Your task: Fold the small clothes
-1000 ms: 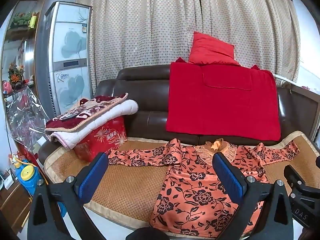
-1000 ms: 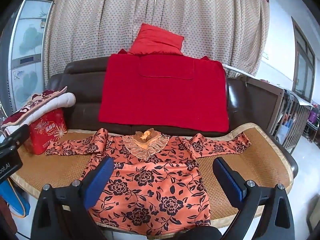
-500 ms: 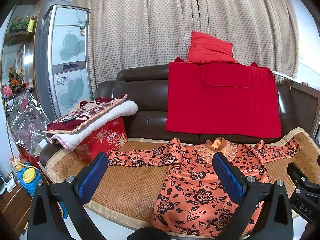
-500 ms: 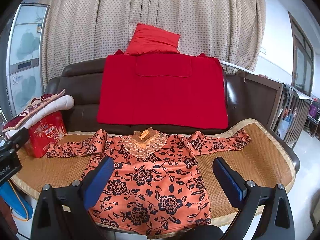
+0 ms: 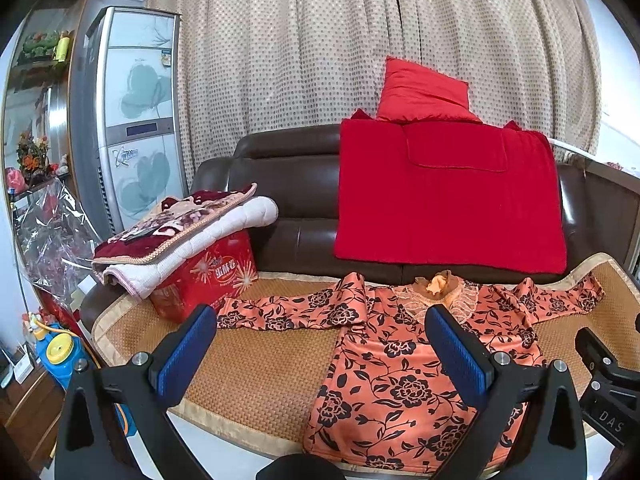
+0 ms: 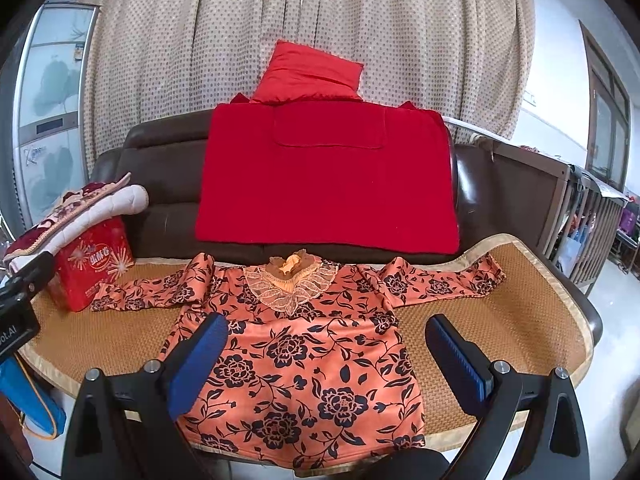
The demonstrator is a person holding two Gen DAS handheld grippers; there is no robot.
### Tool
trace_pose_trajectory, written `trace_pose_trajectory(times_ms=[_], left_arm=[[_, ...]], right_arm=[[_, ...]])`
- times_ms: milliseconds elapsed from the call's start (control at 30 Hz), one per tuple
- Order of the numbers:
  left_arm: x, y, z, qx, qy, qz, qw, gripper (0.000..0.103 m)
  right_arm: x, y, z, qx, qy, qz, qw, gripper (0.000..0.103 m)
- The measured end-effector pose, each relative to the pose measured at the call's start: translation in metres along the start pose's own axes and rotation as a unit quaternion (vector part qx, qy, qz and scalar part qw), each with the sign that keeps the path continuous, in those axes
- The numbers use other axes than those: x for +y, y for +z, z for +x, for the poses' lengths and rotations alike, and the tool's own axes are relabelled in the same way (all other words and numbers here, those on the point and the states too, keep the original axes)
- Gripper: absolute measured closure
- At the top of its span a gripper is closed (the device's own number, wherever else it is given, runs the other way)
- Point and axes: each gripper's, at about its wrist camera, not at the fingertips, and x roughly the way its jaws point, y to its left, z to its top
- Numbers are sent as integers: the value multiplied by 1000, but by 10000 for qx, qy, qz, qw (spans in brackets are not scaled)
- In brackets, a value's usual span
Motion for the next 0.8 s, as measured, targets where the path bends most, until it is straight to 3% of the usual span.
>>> trace_pose_trajectory(times_ms=[800], left_arm=[[-21, -1, 28, 136, -100, 213, 9996, 0]], right_arm=[[2, -2, 35, 152, -26, -51, 9999, 2]])
